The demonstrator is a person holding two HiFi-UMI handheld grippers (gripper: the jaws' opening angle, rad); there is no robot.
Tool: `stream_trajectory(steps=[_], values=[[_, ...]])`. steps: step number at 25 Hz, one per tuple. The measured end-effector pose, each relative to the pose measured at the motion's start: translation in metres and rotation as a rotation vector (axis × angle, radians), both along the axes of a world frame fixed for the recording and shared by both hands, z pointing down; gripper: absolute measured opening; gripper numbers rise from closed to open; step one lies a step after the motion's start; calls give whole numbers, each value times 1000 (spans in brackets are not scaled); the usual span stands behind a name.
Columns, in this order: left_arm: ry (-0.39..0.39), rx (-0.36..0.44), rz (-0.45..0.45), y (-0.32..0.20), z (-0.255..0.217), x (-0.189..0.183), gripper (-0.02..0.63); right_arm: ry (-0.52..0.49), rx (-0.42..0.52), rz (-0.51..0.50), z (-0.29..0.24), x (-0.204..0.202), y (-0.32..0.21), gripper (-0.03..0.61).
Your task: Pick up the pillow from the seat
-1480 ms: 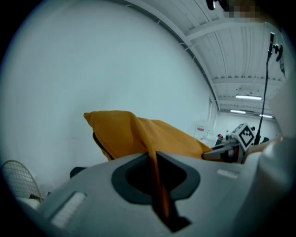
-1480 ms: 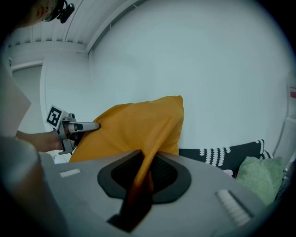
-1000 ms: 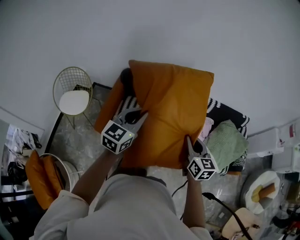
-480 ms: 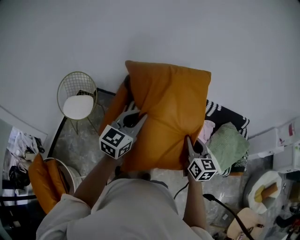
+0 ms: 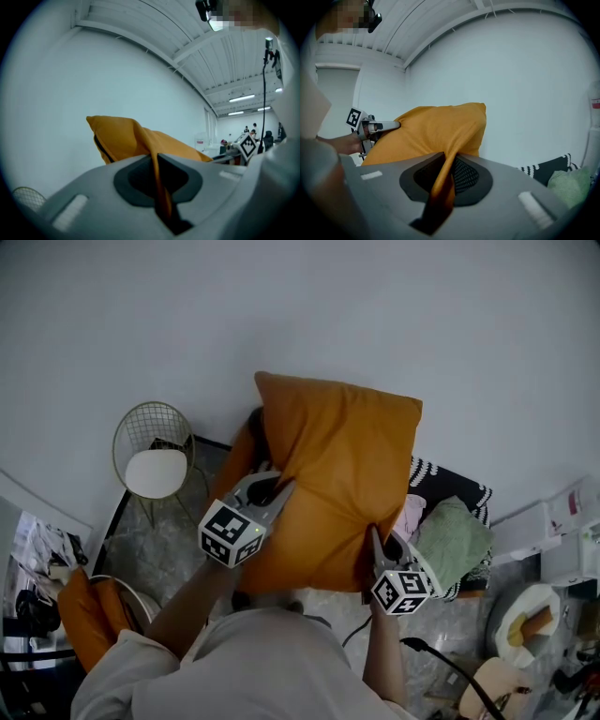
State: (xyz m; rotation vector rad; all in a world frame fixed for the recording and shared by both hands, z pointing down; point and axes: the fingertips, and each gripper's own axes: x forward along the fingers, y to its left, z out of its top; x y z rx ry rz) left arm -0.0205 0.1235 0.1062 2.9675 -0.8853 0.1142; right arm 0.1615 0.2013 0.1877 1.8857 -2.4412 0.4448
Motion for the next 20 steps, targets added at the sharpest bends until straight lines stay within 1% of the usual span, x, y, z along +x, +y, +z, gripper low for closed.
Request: stream_trajectory(steps=[8,14,20], values=[[16,15,5,-8,-9,-24,21,5,21,4,-9,-23,-8,54],[18,20,-1,-17,-11,-29,21,16,29,2,-13,-28,-17,54],[25,31,4,-15,-15,-39,21,19,36,6,-16,-37,-16,54]])
